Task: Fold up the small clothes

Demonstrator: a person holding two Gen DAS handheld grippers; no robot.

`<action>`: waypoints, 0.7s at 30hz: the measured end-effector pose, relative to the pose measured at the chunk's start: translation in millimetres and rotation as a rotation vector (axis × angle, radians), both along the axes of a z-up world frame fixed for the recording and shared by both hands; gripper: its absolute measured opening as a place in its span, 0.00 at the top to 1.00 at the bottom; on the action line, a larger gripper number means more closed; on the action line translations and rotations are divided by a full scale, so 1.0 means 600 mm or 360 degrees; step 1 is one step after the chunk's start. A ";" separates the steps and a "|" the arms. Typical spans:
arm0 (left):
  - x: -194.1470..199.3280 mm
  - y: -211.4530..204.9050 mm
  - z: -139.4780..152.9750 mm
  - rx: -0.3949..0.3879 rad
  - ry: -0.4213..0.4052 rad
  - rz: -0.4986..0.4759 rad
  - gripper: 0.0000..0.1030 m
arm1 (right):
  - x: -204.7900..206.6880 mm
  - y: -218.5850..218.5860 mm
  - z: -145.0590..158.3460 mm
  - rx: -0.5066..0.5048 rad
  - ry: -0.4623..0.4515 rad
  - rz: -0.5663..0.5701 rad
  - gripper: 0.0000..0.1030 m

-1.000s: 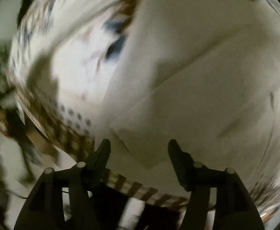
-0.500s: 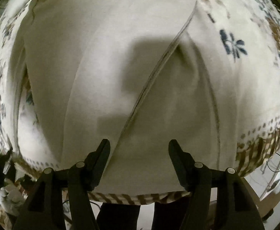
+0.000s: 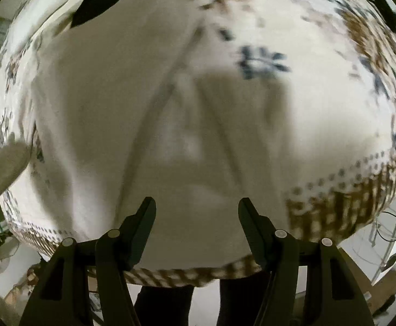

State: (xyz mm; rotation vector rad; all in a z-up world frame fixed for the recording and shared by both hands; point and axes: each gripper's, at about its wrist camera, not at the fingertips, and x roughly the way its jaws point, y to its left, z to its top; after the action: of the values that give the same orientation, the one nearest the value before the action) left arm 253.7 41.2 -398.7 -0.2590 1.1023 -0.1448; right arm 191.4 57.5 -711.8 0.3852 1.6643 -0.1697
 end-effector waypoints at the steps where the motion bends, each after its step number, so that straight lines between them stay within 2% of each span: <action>1: -0.008 -0.046 -0.001 -0.0001 0.0003 -0.0079 0.95 | -0.009 -0.023 0.006 -0.0001 -0.0004 -0.0015 0.37; 2: -0.018 -0.113 -0.010 0.0002 0.0024 -0.0190 0.95 | -0.018 -0.049 0.010 -0.0003 -0.0003 -0.0030 0.37; 6: -0.060 -0.254 -0.057 -0.0004 0.0132 -0.0429 0.94 | -0.056 -0.155 0.015 -0.0014 0.0029 -0.0116 0.37; 10: -0.092 -0.333 -0.113 0.0099 0.0285 -0.0498 0.89 | -0.086 -0.250 0.023 0.0044 0.0069 -0.0138 0.37; 12: -0.103 -0.340 -0.138 0.0172 0.0365 -0.0476 0.77 | -0.097 -0.290 0.033 0.0086 0.0071 -0.0133 0.37; 13: -0.107 -0.336 -0.144 0.0182 0.0389 -0.0464 0.59 | -0.103 -0.309 0.041 0.0100 0.0066 -0.0127 0.37; 14: -0.111 -0.326 -0.152 0.0181 0.0419 -0.0440 0.32 | -0.104 -0.326 0.050 0.0121 0.0057 -0.0115 0.37; 16: -0.116 -0.304 -0.155 0.0199 0.0437 -0.0379 0.09 | -0.101 -0.355 0.063 0.0154 0.0047 -0.0097 0.37; 18: -0.109 -0.262 -0.153 0.0230 0.0441 -0.0271 0.09 | -0.094 -0.365 0.073 0.0205 0.0030 -0.0064 0.37; 21: -0.097 -0.196 -0.142 0.0252 0.0430 -0.0130 0.09 | -0.066 -0.340 0.091 0.0262 -0.0005 0.0015 0.37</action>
State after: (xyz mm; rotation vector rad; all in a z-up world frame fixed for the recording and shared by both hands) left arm 195.7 -76.6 -483.8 -0.0927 1.3861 -0.0964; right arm 152.1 -146.6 -657.4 0.5016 1.6818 -0.0248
